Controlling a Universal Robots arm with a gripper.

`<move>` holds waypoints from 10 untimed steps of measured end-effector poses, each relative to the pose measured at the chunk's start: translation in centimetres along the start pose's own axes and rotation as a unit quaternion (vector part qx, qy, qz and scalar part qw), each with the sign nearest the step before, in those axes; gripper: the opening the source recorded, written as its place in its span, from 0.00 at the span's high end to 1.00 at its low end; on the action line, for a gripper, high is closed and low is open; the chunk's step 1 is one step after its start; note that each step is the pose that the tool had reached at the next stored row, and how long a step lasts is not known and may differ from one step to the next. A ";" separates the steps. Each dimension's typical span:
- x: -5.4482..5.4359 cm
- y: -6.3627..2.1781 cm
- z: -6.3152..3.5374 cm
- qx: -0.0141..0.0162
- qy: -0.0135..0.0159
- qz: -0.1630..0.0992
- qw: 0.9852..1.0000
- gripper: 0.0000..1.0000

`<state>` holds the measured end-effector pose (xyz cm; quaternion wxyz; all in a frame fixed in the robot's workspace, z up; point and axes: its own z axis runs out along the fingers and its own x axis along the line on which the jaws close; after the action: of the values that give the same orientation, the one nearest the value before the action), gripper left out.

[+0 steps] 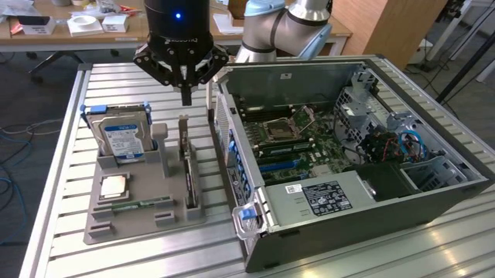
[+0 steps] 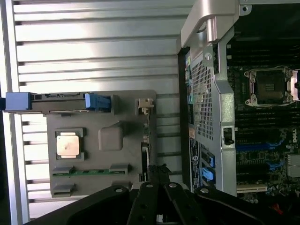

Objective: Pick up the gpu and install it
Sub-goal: 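Reach for the gpu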

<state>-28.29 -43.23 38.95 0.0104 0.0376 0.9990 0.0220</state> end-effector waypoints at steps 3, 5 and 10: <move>0.1 -0.49 -0.02 0.000 0.000 0.000 1.000 0.90; 0.1 -0.79 -0.03 0.000 0.000 0.000 1.000 0.90; 0.2 -1.47 -0.06 0.000 0.000 0.000 1.000 0.90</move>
<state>-28.65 -44.67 38.94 0.0105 0.0376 0.9990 0.0220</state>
